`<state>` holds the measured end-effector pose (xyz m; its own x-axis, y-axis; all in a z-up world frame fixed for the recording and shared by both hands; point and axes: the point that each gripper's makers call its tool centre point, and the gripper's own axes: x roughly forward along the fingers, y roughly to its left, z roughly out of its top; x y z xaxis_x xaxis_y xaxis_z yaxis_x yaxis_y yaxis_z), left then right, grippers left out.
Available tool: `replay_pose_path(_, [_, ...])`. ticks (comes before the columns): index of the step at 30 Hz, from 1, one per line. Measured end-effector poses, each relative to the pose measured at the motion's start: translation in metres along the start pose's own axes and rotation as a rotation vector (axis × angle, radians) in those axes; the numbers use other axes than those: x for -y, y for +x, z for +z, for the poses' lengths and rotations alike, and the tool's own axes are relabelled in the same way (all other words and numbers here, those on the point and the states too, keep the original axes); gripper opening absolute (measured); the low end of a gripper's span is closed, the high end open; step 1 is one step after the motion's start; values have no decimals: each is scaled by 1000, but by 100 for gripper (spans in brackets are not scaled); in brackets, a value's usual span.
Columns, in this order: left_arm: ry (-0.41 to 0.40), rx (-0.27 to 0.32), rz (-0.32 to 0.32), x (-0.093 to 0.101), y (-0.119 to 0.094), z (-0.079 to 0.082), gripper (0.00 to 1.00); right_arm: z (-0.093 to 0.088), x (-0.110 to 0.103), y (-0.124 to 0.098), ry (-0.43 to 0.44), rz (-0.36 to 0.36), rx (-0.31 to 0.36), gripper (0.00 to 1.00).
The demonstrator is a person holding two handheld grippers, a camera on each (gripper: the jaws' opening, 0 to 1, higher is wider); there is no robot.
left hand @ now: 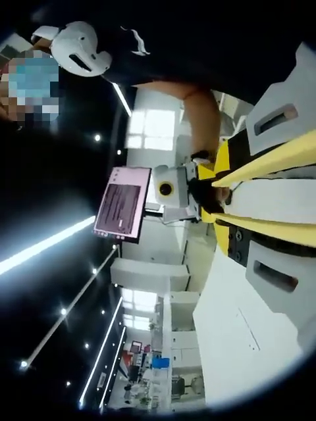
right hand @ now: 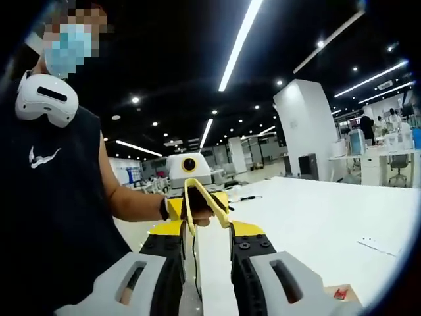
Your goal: Place the target food into the container with the food tongs after gripping and lifting it, then release it inside without dropping or visibly crushing the food.
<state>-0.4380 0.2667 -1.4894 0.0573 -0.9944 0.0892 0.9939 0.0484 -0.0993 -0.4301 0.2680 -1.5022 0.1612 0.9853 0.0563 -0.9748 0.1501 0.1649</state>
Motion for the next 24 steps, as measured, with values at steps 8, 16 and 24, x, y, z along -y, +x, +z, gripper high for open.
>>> replay_pose_path(8, [15, -5, -4, 1, -3, 0, 25, 1, -1, 2, -17, 16, 3, 26])
replay_pose_path(16, [13, 11, 13, -2, -3, 3, 31, 1, 0, 2, -46, 10, -22, 24])
replay_pose_path(24, [11, 17, 9, 0, -3, 3, 24, 1, -1, 3, -48, 12, -27, 23])
